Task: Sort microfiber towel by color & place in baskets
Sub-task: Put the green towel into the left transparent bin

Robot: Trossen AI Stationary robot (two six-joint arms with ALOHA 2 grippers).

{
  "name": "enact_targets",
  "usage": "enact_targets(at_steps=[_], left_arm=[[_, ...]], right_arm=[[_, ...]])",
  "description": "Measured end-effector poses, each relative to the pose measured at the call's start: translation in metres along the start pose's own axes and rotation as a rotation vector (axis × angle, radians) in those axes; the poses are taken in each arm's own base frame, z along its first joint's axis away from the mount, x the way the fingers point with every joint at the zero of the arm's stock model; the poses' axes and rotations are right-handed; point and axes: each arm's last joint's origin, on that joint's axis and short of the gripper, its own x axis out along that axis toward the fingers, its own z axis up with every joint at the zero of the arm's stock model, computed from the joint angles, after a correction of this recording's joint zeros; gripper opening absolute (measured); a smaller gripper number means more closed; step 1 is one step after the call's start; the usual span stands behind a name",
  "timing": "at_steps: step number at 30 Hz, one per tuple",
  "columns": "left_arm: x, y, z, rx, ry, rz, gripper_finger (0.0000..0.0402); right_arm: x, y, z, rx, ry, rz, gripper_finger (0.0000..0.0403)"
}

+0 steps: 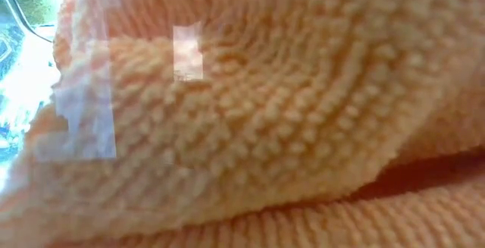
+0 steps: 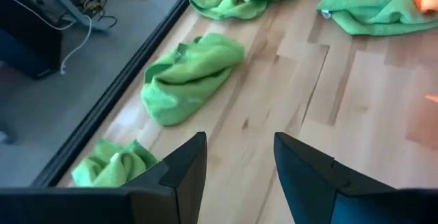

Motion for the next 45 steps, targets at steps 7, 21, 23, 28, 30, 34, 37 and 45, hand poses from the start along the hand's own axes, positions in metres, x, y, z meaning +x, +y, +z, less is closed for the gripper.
enact_targets(at_steps=[7, 21, 23, 28, 30, 34, 37, 45], left_arm=[[0.001, 0.019, -0.024, -0.031, -0.068, -0.020, 0.0155], [0.015, 0.034, -0.081, -0.043, -0.023, -0.059, 0.0154], [0.016, 0.038, -0.089, -0.032, -0.027, -0.037, 0.0155], [0.020, 0.052, -0.110, -0.015, -0.019, 0.004, 0.0154], [0.023, 0.059, -0.120, -0.021, -0.018, 0.032, 0.0154], [0.026, 0.069, -0.124, -0.091, -0.101, 0.082, 0.0154], [0.028, 0.077, -0.124, -0.127, -0.126, 0.119, 0.0154], [0.031, 0.095, -0.122, -0.232, -0.133, 0.246, 0.0154]], right_arm=[[-0.001, 0.002, 0.010, 0.045, -0.098, 0.025, 0.0022], [-0.001, 0.002, 0.013, 0.174, -0.135, -0.003, 0.0022], [-0.001, 0.002, 0.013, 0.202, -0.137, 0.000, 0.0022], [-0.001, 0.002, 0.014, 0.245, -0.143, 0.005, 0.0022], [-0.001, 0.002, 0.014, 0.278, -0.144, 0.007, 0.0022], [-0.001, 0.002, 0.014, 0.338, -0.144, 0.012, 0.0022], [-0.001, 0.002, 0.014, 0.359, -0.144, 0.014, 0.0022], [-0.001, 0.002, 0.014, 0.296, -0.144, 0.010, 0.0022]])
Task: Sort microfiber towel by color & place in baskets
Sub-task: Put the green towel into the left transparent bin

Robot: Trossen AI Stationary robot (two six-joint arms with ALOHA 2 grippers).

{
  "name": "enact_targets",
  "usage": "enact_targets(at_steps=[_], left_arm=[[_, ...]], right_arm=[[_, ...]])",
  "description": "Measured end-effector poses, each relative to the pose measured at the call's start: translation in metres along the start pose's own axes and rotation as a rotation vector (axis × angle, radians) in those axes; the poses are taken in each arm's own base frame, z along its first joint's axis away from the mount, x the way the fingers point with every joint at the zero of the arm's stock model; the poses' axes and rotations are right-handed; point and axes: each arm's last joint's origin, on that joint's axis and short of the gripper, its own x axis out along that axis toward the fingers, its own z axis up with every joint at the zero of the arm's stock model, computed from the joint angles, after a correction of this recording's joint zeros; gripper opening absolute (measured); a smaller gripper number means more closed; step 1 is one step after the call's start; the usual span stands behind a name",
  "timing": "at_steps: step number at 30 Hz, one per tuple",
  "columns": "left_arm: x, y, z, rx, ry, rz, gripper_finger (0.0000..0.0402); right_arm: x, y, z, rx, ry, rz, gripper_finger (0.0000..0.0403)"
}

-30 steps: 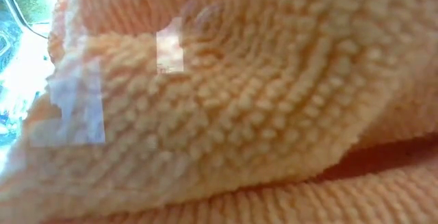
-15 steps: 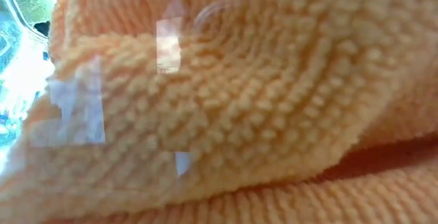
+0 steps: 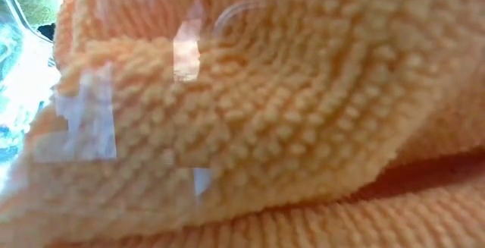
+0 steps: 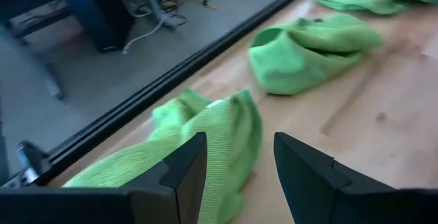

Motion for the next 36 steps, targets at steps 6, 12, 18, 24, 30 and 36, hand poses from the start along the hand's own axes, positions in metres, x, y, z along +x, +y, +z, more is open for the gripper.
enact_targets(at_steps=[6, 12, 18, 24, 30, 36], left_arm=[[0.011, 0.003, 0.000, -0.040, 0.072, 0.019, 0.0154], [0.031, 0.006, -0.004, -0.115, 0.168, 0.128, 0.0154], [0.056, 0.011, -0.012, -0.195, 0.303, 0.236, 0.0155], [0.075, 0.015, -0.012, -0.230, 0.341, 0.285, 0.0155], [0.090, 0.011, -0.016, -0.227, 0.432, 0.267, 0.0155], [0.104, 0.006, -0.027, -0.184, 0.517, 0.284, 0.0155]], right_arm=[[0.000, 0.000, 0.000, -0.066, 0.001, 0.001, 0.0022], [0.000, -0.001, -0.001, -0.115, 0.011, -0.004, 0.0022], [0.000, -0.002, -0.002, -0.169, 0.025, -0.013, 0.0022], [-0.004, -0.005, -0.003, -0.171, 0.032, -0.017, 0.0022], [-0.005, -0.006, -0.003, -0.167, 0.028, -0.016, 0.0022], [-0.005, -0.006, -0.003, -0.157, 0.027, -0.015, 0.0022]])
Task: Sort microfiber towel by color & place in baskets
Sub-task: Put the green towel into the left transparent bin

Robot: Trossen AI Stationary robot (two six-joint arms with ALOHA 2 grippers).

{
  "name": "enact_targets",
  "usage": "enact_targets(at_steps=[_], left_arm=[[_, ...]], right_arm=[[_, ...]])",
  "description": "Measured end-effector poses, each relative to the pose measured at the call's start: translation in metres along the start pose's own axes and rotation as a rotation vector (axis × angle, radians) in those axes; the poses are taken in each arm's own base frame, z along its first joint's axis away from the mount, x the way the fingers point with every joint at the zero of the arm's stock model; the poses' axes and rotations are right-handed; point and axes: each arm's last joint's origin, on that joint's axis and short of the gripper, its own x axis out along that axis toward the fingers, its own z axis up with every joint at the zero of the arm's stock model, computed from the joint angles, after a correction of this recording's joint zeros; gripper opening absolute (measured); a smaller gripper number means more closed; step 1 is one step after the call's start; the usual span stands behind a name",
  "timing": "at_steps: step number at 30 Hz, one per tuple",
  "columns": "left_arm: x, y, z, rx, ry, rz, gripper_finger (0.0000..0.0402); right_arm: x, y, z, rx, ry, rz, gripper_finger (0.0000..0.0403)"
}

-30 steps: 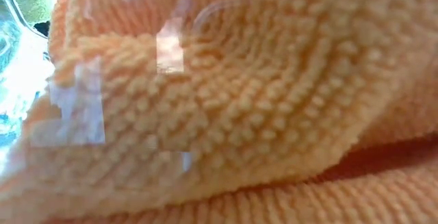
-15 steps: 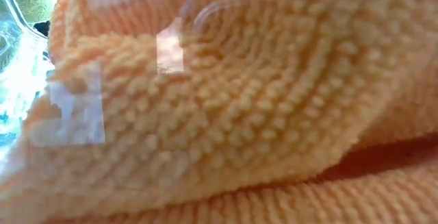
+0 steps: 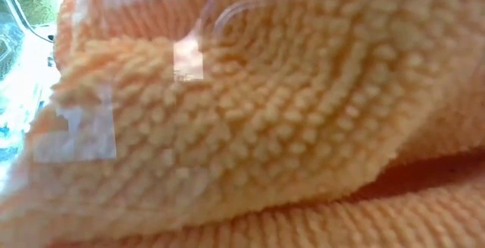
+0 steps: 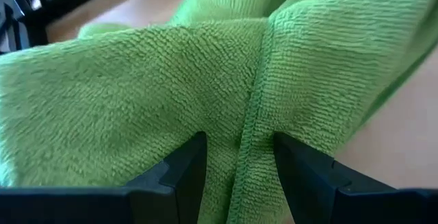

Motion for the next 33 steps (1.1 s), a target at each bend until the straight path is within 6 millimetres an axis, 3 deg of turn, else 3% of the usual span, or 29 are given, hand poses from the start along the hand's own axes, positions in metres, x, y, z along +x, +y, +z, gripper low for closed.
enact_targets(at_steps=[14, 22, 33], left_arm=[[0.036, -0.026, 0.002, 0.028, 0.061, 0.014, 0.0155], [0.036, -0.030, 0.010, 0.050, 0.052, 0.023, 0.0150], [0.019, -0.032, 0.029, 0.042, 0.062, -0.032, 0.0060]], right_arm=[[0.000, 0.000, 0.000, 0.017, -0.003, 0.002, 0.0022], [0.000, 0.000, 0.001, 0.057, -0.006, 0.003, 0.0022], [0.000, 0.001, 0.001, 0.064, -0.010, 0.004, 0.0022]])
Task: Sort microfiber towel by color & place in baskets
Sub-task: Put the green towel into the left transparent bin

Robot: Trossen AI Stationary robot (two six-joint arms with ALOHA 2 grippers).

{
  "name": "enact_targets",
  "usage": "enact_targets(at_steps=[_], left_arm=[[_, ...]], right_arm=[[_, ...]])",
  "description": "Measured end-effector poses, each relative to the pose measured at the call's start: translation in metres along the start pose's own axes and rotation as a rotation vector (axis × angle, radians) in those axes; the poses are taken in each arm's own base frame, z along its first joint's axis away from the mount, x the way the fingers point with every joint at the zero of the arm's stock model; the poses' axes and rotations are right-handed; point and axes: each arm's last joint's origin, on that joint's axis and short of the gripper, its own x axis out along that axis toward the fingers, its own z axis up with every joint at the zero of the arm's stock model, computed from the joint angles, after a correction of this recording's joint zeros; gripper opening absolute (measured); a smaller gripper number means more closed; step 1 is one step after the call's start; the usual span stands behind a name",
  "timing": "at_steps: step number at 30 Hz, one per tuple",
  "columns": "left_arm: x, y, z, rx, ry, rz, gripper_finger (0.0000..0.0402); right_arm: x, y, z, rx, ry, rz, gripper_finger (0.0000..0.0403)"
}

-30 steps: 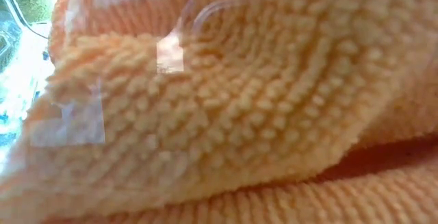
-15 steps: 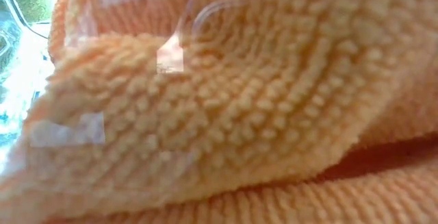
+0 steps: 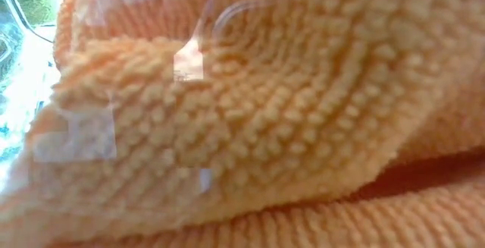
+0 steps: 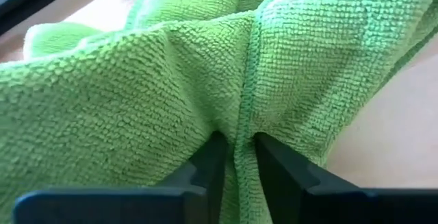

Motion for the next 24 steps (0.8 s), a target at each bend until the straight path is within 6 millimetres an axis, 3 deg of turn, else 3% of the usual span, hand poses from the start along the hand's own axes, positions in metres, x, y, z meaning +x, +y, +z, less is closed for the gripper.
enact_targets(at_steps=[7, 15, 24], left_arm=[[-0.009, 0.005, 0.001, 0.019, 0.015, 0.021, 0.0004], [-0.025, 0.010, 0.006, -0.006, -0.005, -0.040, 0.0001], [-0.069, 0.019, 0.030, -0.005, -0.078, -0.100, 0.0000]], right_arm=[[0.000, 0.000, 0.001, 0.003, -0.005, 0.001, 0.0022], [0.000, 0.000, 0.001, 0.003, -0.015, -0.019, 0.0022], [0.000, -0.001, 0.001, 0.005, -0.029, -0.046, 0.0022]])
